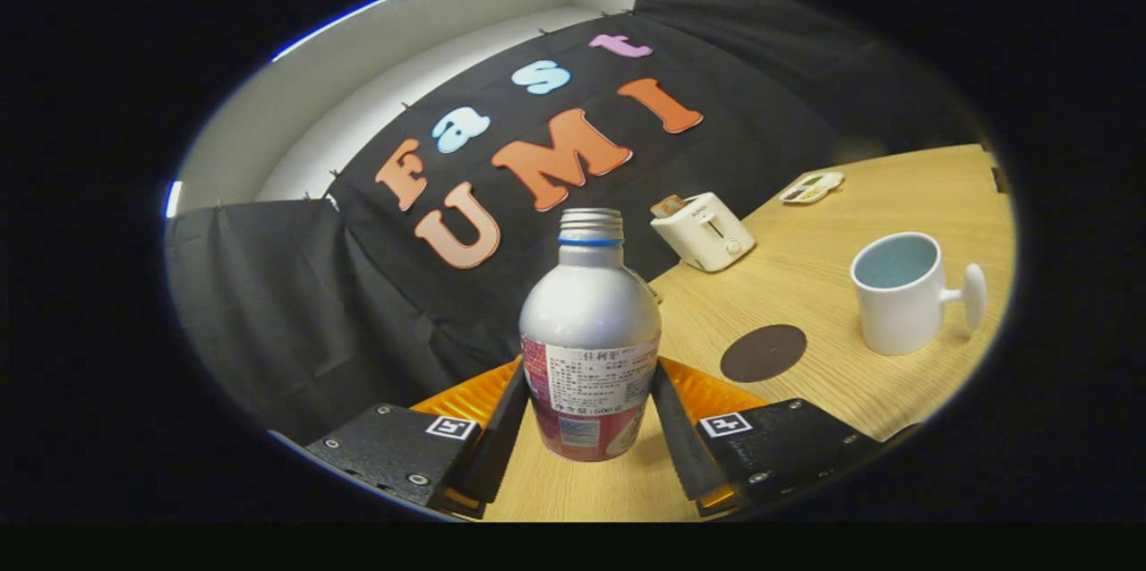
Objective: Take the bottle from table, then pour the juice into the cup, finally place the bottle on the coaster
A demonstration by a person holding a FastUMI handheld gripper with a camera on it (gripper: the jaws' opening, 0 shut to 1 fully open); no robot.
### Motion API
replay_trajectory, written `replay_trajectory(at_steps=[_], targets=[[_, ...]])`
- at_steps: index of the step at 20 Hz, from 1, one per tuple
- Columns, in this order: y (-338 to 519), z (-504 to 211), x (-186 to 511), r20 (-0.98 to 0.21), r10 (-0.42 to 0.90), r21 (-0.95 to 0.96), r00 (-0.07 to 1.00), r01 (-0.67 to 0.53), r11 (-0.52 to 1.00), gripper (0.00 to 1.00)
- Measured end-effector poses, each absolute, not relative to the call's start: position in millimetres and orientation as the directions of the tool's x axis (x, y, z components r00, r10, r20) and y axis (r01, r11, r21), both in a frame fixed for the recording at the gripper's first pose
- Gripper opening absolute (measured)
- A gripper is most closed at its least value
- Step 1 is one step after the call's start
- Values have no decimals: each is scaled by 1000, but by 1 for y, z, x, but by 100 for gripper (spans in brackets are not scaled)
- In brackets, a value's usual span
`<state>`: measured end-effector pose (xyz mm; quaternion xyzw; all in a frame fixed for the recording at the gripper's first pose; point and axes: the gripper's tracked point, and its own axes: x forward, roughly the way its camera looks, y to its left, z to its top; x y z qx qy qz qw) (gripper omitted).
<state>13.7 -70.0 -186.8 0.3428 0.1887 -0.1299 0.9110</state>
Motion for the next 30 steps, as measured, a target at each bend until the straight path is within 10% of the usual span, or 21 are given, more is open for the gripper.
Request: replay_trajectory(at_steps=[30], targets=[[-141,-191,9,-407,-242,912,881,379,-156,74]])
